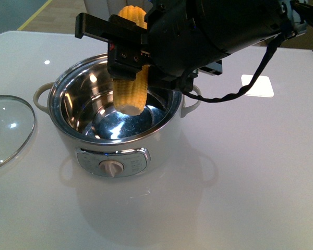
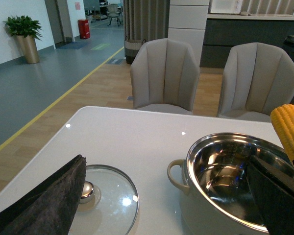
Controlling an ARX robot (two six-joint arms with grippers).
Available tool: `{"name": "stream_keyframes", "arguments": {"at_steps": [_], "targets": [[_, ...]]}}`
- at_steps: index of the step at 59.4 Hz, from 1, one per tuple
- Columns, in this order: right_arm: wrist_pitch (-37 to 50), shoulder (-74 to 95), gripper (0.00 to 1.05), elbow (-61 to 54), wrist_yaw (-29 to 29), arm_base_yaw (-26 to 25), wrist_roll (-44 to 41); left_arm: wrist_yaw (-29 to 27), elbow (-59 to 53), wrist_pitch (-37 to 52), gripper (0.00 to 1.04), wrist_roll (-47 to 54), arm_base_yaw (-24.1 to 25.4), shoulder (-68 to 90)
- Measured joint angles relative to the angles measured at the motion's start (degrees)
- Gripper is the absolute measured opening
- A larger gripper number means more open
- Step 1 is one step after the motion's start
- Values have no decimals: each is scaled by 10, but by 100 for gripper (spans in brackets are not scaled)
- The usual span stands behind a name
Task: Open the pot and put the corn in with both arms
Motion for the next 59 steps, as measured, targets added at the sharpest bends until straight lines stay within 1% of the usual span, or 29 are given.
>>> {"name": "stream_keyframes", "arguments": {"at_steps": [14,33,59], "targets": [[-8,26,39,22,-1,18,11,0,0,0,98,0,0,0],[-7,71,42,56,13,17,38,0,0,0,98,0,0,0],[-26,115,40,115,30,18,76,0,0,0,98,0,0,0]]}}
